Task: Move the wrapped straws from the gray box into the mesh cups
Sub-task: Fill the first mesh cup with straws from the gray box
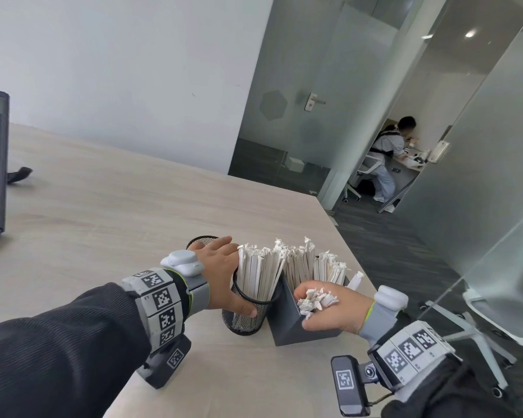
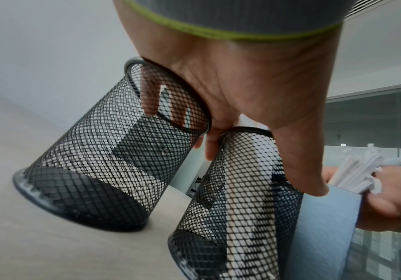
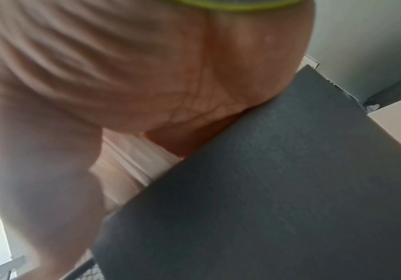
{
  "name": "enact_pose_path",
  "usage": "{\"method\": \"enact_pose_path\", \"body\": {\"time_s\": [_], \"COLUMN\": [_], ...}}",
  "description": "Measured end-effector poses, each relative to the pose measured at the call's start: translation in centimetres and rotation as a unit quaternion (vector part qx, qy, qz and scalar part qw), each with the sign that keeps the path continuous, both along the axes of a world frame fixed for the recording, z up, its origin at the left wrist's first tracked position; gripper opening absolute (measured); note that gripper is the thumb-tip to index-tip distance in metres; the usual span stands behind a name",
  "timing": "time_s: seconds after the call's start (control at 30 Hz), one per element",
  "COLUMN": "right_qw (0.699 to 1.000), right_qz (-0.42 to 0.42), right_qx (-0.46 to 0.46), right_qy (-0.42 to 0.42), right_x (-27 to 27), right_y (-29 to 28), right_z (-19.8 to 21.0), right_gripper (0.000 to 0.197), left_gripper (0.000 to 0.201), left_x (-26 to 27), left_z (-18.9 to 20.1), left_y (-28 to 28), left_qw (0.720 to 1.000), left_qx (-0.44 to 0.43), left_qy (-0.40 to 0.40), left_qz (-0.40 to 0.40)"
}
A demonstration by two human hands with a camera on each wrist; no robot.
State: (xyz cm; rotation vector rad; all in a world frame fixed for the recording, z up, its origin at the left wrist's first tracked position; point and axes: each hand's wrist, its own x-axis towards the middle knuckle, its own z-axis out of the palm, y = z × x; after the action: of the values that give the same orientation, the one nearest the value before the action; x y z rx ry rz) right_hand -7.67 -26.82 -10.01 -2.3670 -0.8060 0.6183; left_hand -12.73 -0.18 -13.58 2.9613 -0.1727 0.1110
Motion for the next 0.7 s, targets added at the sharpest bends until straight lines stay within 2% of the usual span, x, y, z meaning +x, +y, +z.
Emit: {"method": "enact_pose_path", "body": {"time_s": [0.2,0.33,0.5,0.7], "right_qw": [0.997,0.988,0.936,0.867], "right_qz": [0.000,-0.109,-0.266,-0.362], "right_qx": [-0.005,0.089,0.202,0.321], "right_qy": [-0.075,-0.069,-0.111,-0.123], "right_x": [0.0,0.7,0.3,-0.2], "right_y": [0.7,0.2,0.6,1.3], "right_z": [-0.2,-0.9,0.2,3.1], "right_gripper": [0.035,0.045,0.028,0.015], "left_gripper": [0.123,0.122,0.124,0.122], "left_x": [0.0,0.0,0.0,-0.1], "left_z": [-0.1,0.0,0.0,0.2], "left_y": [-0.3,-0.3,-0.2,0.0], "left_qw": [1.000,1.000,1.000,1.000], "left_qx": [-0.003,-0.004,-0.006,-0.008], "left_qy": [0.000,0.000,0.004,0.007], "left_qz": [0.007,0.009,0.005,0.000]}}
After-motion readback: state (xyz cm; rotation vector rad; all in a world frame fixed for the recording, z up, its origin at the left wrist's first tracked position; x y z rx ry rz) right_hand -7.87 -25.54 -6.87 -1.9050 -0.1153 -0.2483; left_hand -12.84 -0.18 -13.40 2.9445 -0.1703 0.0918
